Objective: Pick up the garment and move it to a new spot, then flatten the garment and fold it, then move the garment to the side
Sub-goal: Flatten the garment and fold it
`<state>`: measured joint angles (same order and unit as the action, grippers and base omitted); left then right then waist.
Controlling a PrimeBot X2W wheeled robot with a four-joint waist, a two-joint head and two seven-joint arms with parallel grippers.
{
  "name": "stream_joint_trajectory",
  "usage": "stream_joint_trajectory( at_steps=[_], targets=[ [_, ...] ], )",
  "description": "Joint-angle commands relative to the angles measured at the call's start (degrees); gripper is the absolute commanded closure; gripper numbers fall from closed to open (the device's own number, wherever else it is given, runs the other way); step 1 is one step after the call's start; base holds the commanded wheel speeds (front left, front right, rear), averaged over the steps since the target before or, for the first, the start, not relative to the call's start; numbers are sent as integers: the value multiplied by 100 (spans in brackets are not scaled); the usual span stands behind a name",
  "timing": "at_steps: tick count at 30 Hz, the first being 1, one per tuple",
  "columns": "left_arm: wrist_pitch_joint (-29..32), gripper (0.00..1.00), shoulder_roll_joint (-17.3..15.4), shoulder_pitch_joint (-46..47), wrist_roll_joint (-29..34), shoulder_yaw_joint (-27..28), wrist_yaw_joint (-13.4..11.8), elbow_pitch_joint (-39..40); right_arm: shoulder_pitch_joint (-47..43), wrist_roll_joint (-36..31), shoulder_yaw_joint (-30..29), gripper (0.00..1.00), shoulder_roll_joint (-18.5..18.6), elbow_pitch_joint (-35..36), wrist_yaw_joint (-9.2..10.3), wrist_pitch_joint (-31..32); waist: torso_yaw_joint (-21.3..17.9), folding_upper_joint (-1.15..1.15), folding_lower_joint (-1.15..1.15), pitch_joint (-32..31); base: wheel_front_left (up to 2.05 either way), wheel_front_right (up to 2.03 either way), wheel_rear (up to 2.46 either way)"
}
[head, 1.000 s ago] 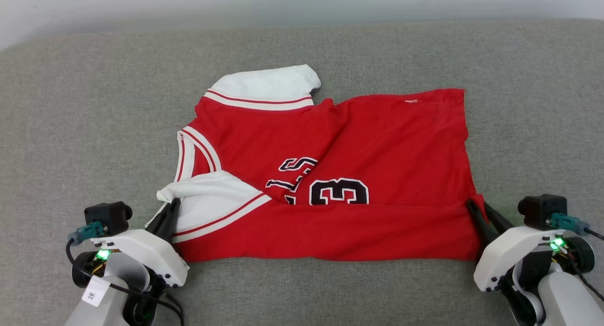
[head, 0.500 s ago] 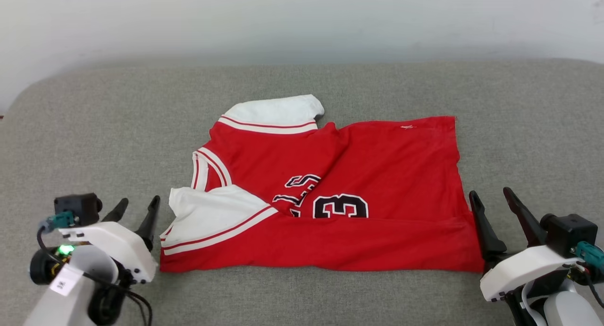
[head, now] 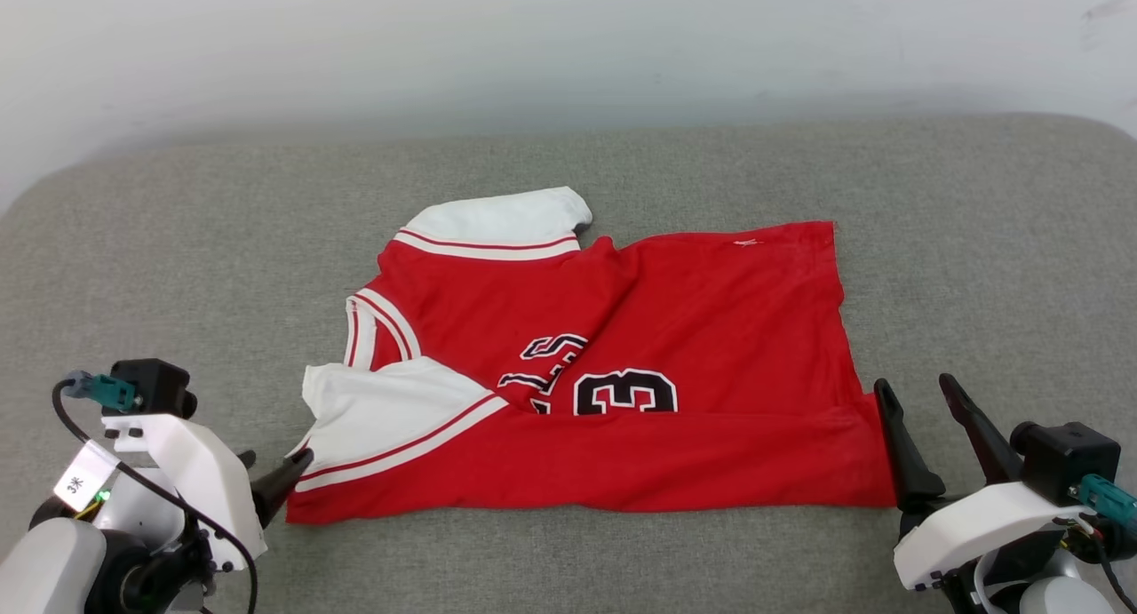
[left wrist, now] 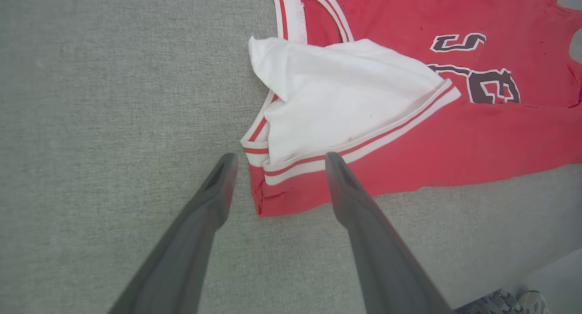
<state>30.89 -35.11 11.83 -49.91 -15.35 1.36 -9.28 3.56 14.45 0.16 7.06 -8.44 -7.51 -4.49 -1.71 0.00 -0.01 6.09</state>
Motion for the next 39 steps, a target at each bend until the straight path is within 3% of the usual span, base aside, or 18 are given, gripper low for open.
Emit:
stream_joint_trajectory(
  at_steps=[1,8,17,18,19,20,23,29,39],
  targets=[
    [218,0,16,-98,-138,21,-131,129,-3,-17,-3,0,-44,60,4,35,-51,0,1,78,0,0,0],
    [580,0,172,-71,-372,-20,-391,-3,147,54,-4,0,-99,133,4,79,-211,0,1,381,0,0,0],
    [828,0,385,-28,-223,-426,-422,-956,257,204,-9,0,-93,-14,4,76,-421,0,1,633,0,0,0],
    [889,35,461,-57,-248,-505,-398,-1011,262,231,-20,0,-84,-10,4,83,-429,0,1,642,0,0,0],
    [935,62,524,-76,-262,-579,-356,-1053,269,257,-40,0,-80,-16,4,92,-437,0,1,647,0,0,0],
    [954,100,599,-101,-307,-625,-325,-1082,273,286,-55,0,-77,-29,4,118,-442,0,1,644,0,0,0],
    [871,100,718,-150,-339,-694,-200,-1108,267,395,-117,0,-18,-7,4,244,-427,0,1,607,0,0,0],
    [396,100,573,26,-212,-509,-44,-923,212,701,-298,0,160,198,4,891,-320,0,1,463,0,0,0],
    [154,100,200,149,7,-251,-288,202,357,976,-119,0,635,495,4,3682,-131,0,1,541,0,0,0]
  ],
)
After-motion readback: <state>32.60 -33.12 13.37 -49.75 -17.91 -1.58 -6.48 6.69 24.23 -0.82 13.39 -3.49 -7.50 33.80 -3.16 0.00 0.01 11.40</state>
